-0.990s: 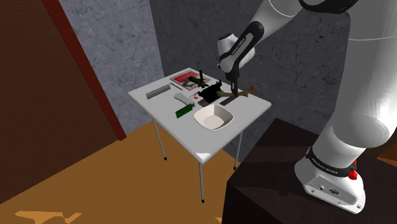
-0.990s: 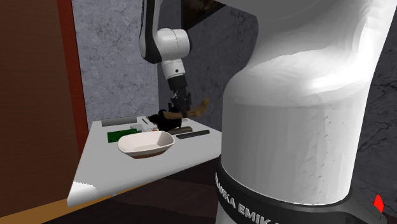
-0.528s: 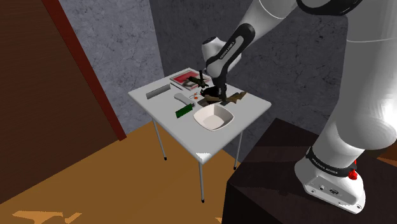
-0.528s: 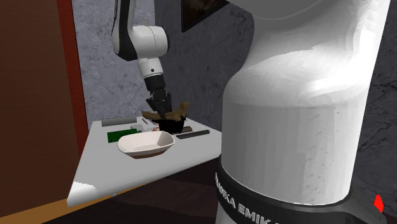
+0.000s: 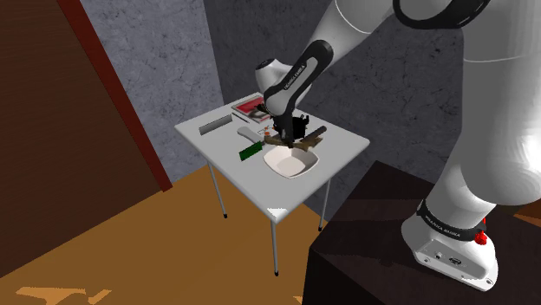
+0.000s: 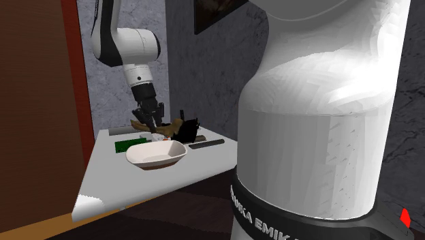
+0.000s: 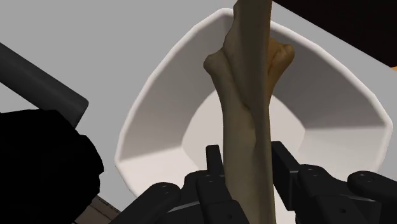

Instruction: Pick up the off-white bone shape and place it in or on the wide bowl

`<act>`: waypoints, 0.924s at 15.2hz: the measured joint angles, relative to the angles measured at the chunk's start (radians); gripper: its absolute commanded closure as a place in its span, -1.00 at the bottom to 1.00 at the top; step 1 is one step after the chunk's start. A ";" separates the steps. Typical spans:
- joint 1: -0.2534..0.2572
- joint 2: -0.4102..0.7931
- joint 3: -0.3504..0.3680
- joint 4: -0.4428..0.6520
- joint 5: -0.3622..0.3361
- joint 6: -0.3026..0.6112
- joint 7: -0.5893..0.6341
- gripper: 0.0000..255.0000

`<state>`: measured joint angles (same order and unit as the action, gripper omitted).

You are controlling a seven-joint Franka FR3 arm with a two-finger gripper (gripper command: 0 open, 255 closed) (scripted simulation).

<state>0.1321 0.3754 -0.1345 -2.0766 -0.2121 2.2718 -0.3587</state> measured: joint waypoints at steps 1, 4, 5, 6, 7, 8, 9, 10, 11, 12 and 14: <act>0.000 0.011 0.001 0.003 0.000 0.008 0.002 1.00; 0.000 0.044 0.001 0.005 0.000 0.038 0.009 1.00; -0.001 0.054 0.001 0.006 0.000 0.046 0.010 1.00; -0.002 0.063 0.001 0.000 -0.002 0.061 0.012 1.00; -0.003 0.076 0.001 0.003 -0.001 0.071 0.013 1.00; -0.002 0.086 0.001 0.003 -0.002 0.081 0.017 1.00; -0.002 0.096 0.002 0.004 -0.002 0.090 0.019 1.00; -0.002 0.107 0.002 0.005 -0.002 0.099 0.021 1.00; -0.002 0.115 0.002 0.007 -0.002 0.105 0.022 1.00; -0.003 0.119 0.002 0.008 -0.002 0.108 0.022 1.00; -0.003 0.121 0.002 0.009 -0.002 0.111 0.023 1.00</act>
<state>0.1292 0.4968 -0.1326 -2.0680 -0.2144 2.3825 -0.3362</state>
